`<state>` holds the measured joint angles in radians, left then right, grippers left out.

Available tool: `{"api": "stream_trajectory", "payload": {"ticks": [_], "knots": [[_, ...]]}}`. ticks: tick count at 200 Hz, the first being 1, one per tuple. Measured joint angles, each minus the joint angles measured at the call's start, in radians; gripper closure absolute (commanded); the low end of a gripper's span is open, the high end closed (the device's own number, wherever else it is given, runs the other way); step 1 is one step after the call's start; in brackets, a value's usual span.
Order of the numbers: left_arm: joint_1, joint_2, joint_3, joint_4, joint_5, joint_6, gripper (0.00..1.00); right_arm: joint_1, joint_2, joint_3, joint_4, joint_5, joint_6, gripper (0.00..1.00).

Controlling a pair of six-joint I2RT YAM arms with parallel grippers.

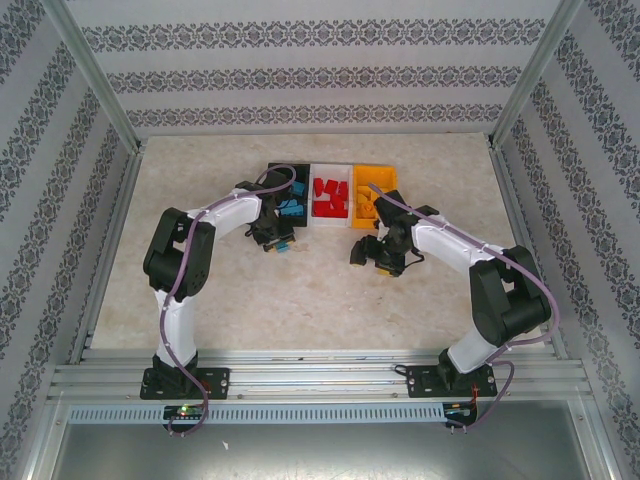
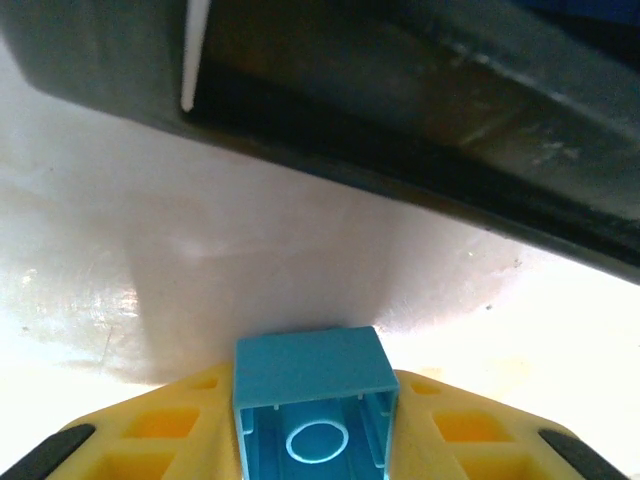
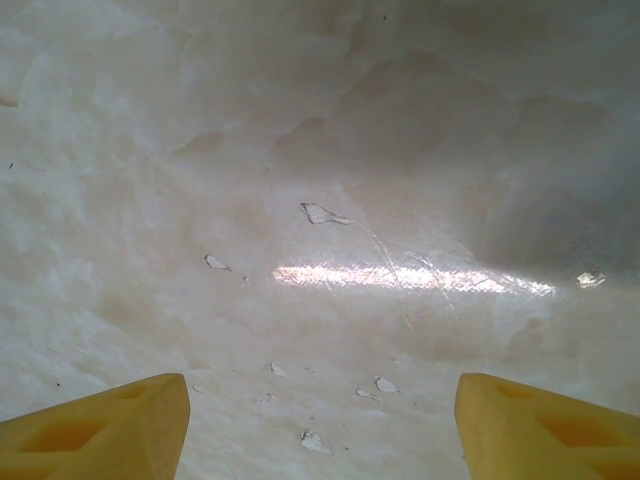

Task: Sort the legos into containers by color

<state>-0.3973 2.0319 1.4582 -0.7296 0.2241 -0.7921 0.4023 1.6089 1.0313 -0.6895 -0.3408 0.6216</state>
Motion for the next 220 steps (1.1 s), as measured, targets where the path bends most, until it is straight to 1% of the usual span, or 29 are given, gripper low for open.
{"api": "stream_trajectory", "payload": {"ticks": [37,66,104,136,172,191,220], "knots": [[0.0,-0.064,-0.076,0.003,0.0,0.003,0.65,0.016,0.009,0.014,-0.001,0.0,0.0,0.28],[0.0,-0.18,-0.143,0.011,-0.001,0.007,0.65,0.021,0.019,0.02,0.0,0.0,0.0,0.28],[0.0,-0.299,-0.138,0.005,-0.024,0.056,0.65,0.021,0.019,0.02,0.003,0.0,0.0,0.28],[0.002,-0.291,-0.019,-0.031,-0.066,0.136,0.65,0.021,0.041,0.034,0.007,0.0,0.0,0.29],[0.02,-0.227,0.166,-0.063,-0.1,0.21,0.65,0.021,0.08,0.061,0.014,-0.004,0.0,0.29],[0.036,-0.155,0.284,-0.085,-0.115,0.242,0.65,0.021,0.103,0.075,0.018,-0.012,0.0,0.28],[0.053,0.007,0.502,-0.137,-0.142,0.294,0.65,0.021,0.111,0.078,0.017,-0.016,-0.001,0.29]]}}
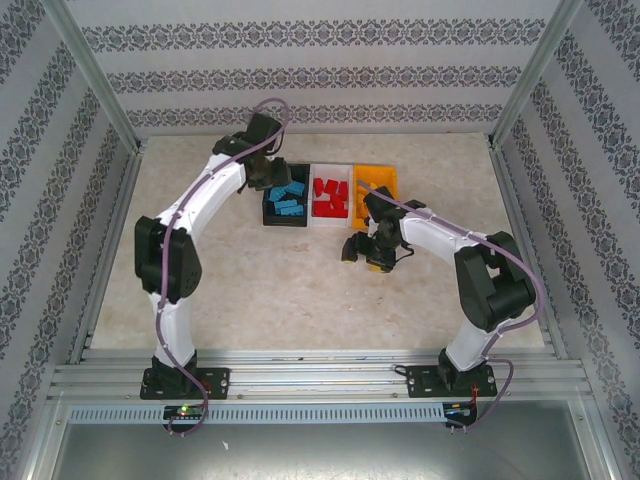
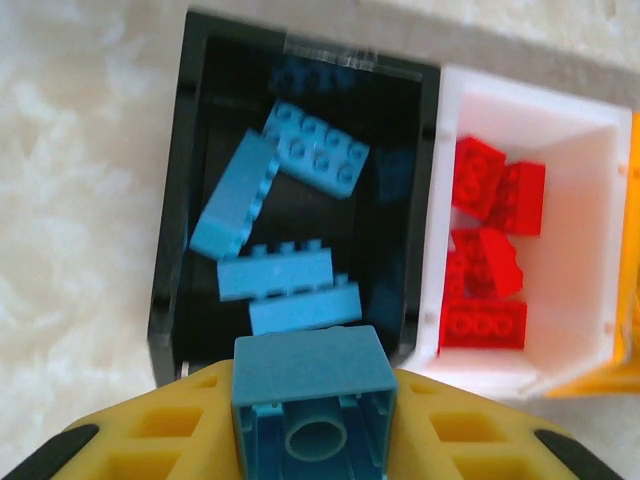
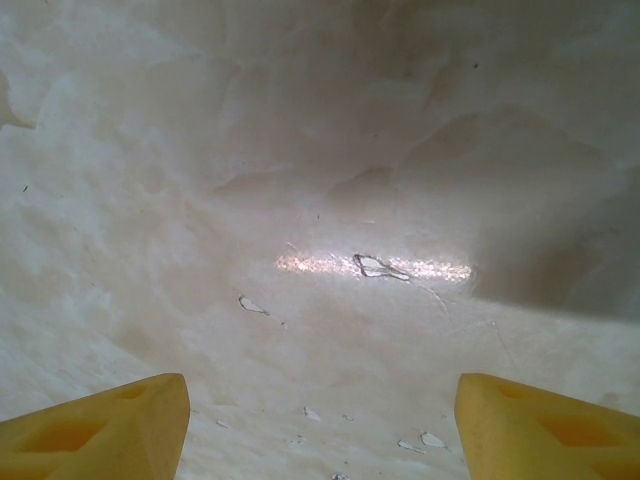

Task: Sort the legos into containers by color

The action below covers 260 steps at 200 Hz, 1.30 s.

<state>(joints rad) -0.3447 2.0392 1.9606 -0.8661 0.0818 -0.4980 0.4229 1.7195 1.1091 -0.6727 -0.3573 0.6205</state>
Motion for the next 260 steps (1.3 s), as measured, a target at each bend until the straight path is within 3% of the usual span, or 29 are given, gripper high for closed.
{"api": "stream_trajectory", "payload": {"ticks": [50,83,113,164,233,260], "knots": [[0.006,0.28,0.352,-0.098,-0.016,0.065,0.65,-0.045,-0.074,-0.061,0.0,0.004,0.001,0.28],[0.026,0.396,0.483,-0.126,-0.011,0.074,0.65,-0.09,-0.153,-0.114,-0.003,0.018,0.002,0.28],[0.053,0.425,0.494,-0.141,-0.002,0.072,0.64,-0.092,-0.192,-0.154,-0.005,0.029,0.009,0.28],[0.079,0.432,0.494,-0.142,0.049,0.056,0.41,-0.091,-0.244,-0.194,-0.011,0.045,0.047,0.28],[0.083,0.422,0.482,-0.142,0.094,0.046,0.32,-0.038,-0.225,-0.179,-0.012,0.054,0.066,0.28],[0.085,0.32,0.37,-0.138,0.09,0.05,0.3,-0.019,-0.174,-0.13,-0.011,0.054,0.064,0.28]]}}
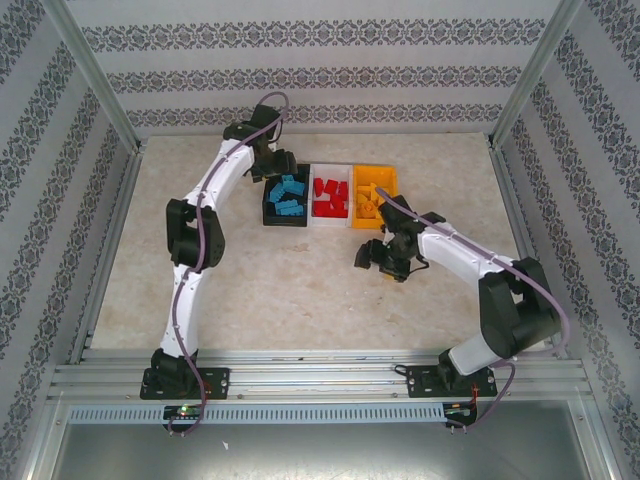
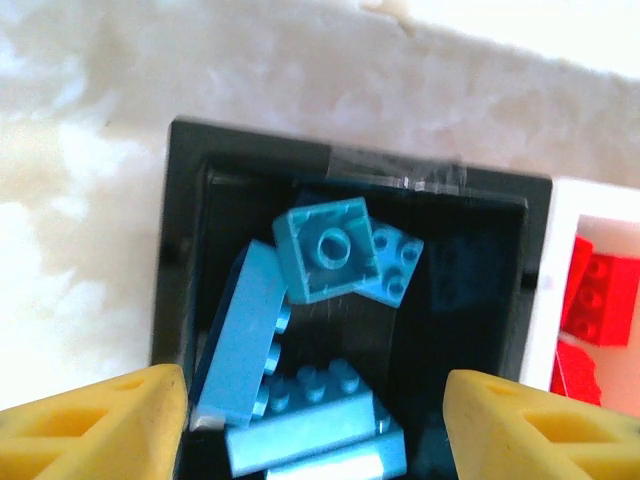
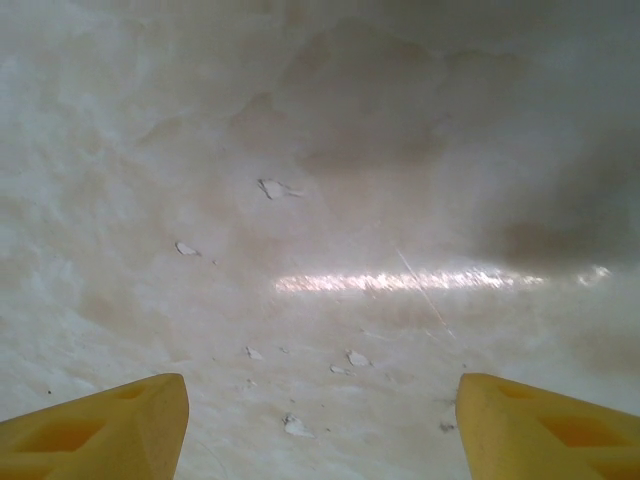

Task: Sort the legos into containers by color

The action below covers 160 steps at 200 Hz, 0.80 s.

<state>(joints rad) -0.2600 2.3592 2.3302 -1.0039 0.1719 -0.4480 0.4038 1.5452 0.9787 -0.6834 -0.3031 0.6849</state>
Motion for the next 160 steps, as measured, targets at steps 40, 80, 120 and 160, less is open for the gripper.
{"api": "stream_trajectory", "payload": {"ticks": [40,80,120,160], "knots": [[0.019,-0.337,-0.367,0.093,-0.007,0.005,0.26,0.033,0.066,0.056,0.007,-0.001,-0.004,0.28],[0.139,-0.671,-0.761,0.198,0.045,-0.014,0.24,0.044,0.092,0.068,0.019,-0.005,-0.007,0.28],[0.217,-0.83,-1.027,0.22,0.067,-0.035,0.0,0.043,0.124,0.108,0.021,-0.011,-0.011,0.27],[0.262,-0.909,-1.108,0.229,0.088,-0.048,0.0,-0.026,0.16,0.214,0.008,-0.014,-0.059,0.25]]}}
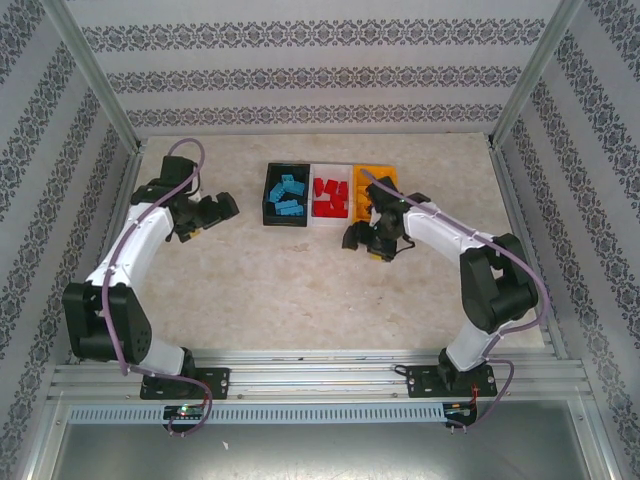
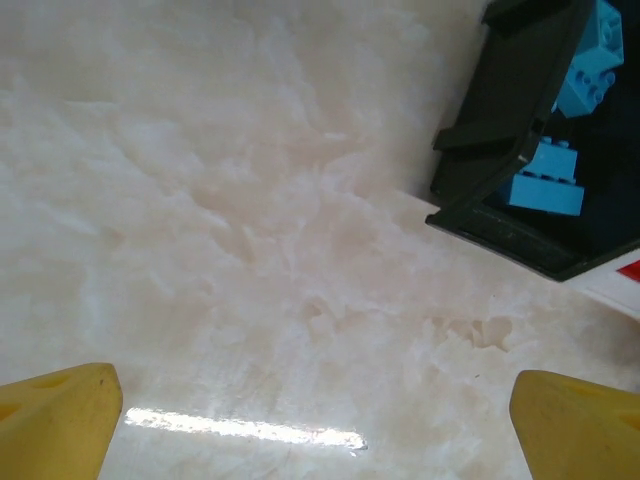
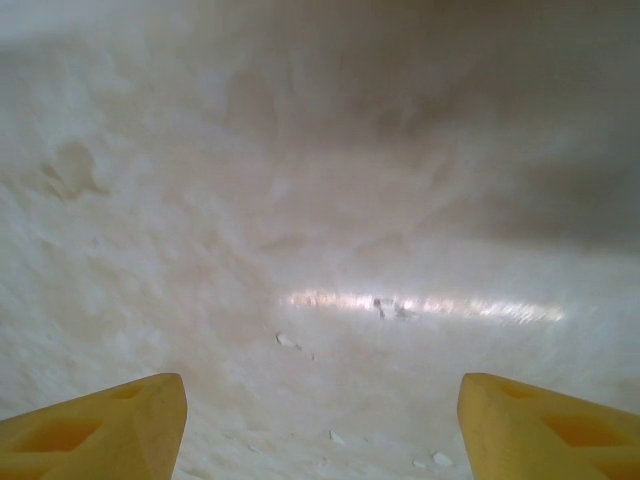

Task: Sort the legos into containers by color

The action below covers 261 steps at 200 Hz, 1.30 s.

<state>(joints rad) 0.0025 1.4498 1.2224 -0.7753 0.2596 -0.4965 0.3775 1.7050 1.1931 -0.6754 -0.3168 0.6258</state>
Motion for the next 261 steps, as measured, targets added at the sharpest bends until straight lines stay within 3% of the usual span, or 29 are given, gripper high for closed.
{"api": "stream_trajectory", "payload": {"ticks": [23,40,75,93,135,163,208,261], "knots": [[0.035,-0.061,-0.033,0.011,0.002,-0.01,0.0,-0.084,-0.022,0.064,0.021,0.055,-0.04,0.23],[0.045,-0.105,-0.06,0.029,-0.002,-0.017,0.0,-0.135,-0.111,0.033,0.104,0.135,-0.094,0.02],[0.045,-0.215,-0.173,0.147,-0.032,-0.032,0.0,-0.153,-0.497,-0.322,0.569,0.333,-0.325,0.02],[0.045,-0.295,-0.283,0.239,-0.067,-0.019,0.0,-0.188,-0.577,-0.432,0.703,0.362,-0.422,0.02],[0.045,-0.473,-0.529,0.449,-0.126,0.108,0.0,-0.285,-0.522,-0.523,0.854,0.388,-0.532,0.02],[0.045,-0.508,-0.617,0.573,-0.174,0.172,0.0,-0.317,-0.407,-0.531,0.916,0.378,-0.575,0.02],[0.045,-0.43,-0.635,0.689,-0.237,0.225,0.0,-0.355,-0.327,-0.553,0.961,0.353,-0.594,0.02],[0.045,-0.256,-0.635,0.808,-0.333,0.262,0.0,-0.356,-0.24,-0.65,1.155,0.306,-0.612,0.02]]}}
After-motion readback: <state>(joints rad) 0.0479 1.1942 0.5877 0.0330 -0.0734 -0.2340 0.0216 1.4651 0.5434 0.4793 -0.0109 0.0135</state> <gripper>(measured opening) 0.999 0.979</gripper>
